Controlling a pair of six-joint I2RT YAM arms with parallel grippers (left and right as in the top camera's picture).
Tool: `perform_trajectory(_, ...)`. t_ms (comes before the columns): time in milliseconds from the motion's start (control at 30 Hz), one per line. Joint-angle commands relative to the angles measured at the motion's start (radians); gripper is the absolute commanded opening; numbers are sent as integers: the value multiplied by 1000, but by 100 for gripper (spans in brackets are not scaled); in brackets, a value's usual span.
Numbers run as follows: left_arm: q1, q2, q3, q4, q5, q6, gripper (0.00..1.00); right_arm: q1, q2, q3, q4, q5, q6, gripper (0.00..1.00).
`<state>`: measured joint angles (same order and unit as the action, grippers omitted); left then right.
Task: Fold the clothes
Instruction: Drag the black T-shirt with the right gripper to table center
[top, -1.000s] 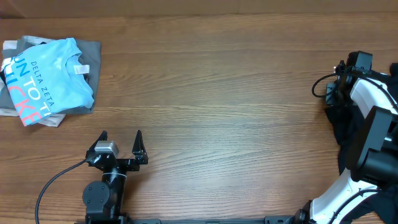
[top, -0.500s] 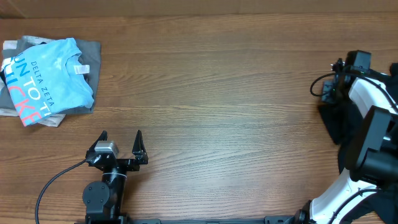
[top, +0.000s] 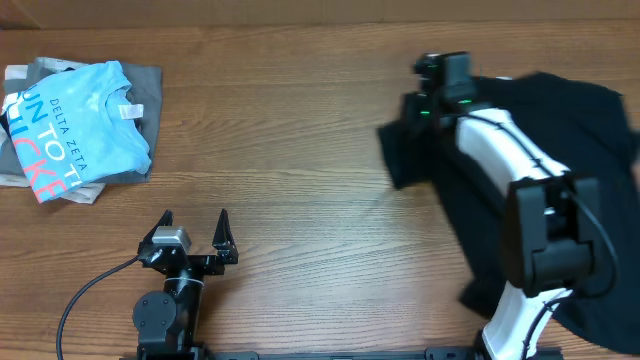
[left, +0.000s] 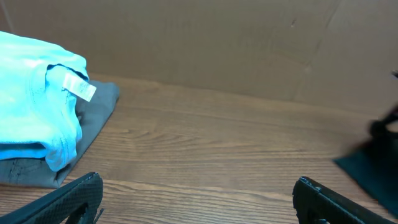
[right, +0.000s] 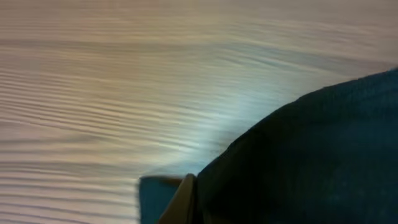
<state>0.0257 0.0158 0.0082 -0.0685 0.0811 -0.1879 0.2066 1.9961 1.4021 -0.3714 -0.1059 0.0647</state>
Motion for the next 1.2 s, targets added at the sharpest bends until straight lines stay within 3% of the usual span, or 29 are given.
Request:
perform_trajectory(0,-3,-10,-3,-3,-6,8,100,105,8,27,69,-57,163,4)
perform_trajectory(333,-3,-10,-3,-3,-6,8,100,418,127,27,312,-188,393,4)
perform_trajectory(633,-3,-10,-3,-3,-6,8,100,602,148,101,254,-228,407,4)
perform_trajectory(733,-3,-10,-3,-3,-6,8,100,612,148,195,159,-229,402,24)
perform_trajectory(767,-3,-10,-3,-3,-6,8,100,611,148,223,131,-229,377,40)
perform_trajectory(800,-3,-10,-3,-3,-6,8,100,605,148,252,100,-219,335,76)
perform_trajectory(833,-3,-10,-3,-3,-6,8,100,598,147,284,54,-186,298,100)
perform_trajectory(1000,-3,-10,-3,-3,-6,8,100,502,127,526,-310,78,242,100)
perform_trajectory(1167,-3,-10,-3,-3,-6,8,100,292,113,815,-715,172,375,100)
